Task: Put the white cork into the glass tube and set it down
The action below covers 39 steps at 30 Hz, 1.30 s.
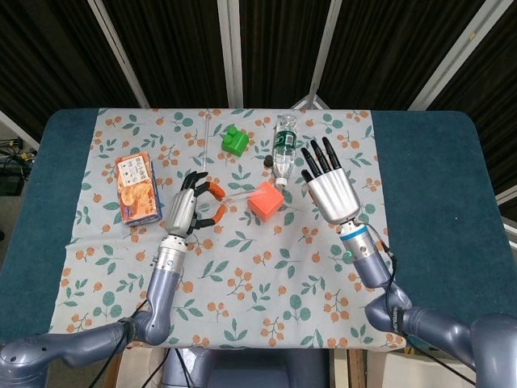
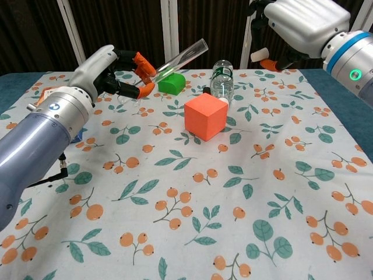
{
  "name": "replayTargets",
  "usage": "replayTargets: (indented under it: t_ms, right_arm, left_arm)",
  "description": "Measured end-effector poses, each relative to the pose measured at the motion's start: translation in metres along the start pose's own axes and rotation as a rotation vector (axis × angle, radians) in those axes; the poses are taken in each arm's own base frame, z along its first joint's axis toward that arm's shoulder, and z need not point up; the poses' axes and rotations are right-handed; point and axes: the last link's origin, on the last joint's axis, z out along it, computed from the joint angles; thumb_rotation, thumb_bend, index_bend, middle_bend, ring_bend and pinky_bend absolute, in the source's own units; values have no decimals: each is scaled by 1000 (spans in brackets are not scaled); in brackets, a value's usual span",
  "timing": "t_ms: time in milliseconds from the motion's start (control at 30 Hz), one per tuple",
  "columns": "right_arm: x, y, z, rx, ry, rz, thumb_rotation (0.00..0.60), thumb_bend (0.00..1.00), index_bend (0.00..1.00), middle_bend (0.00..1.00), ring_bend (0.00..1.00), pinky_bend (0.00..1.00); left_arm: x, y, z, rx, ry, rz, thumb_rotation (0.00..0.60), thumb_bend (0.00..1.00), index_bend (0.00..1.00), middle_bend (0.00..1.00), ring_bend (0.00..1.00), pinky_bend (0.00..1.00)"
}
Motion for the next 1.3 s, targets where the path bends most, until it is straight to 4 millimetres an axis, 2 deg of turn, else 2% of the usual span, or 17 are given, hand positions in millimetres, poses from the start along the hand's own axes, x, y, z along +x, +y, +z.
replayTargets:
  t_ms: [333, 1300]
  right_arm:
    - [9, -19, 23, 29, 73, -36, 600, 393, 595, 205, 85, 0]
    - [-5, -29, 28, 59, 89, -124, 600, 402, 595, 205, 86, 0]
  left_arm:
    - [3, 11, 6, 22, 10, 7, 600, 828, 564, 501, 135, 20]
    - [5, 14, 1, 187, -19, 52, 600, 836, 553, 502, 135, 20]
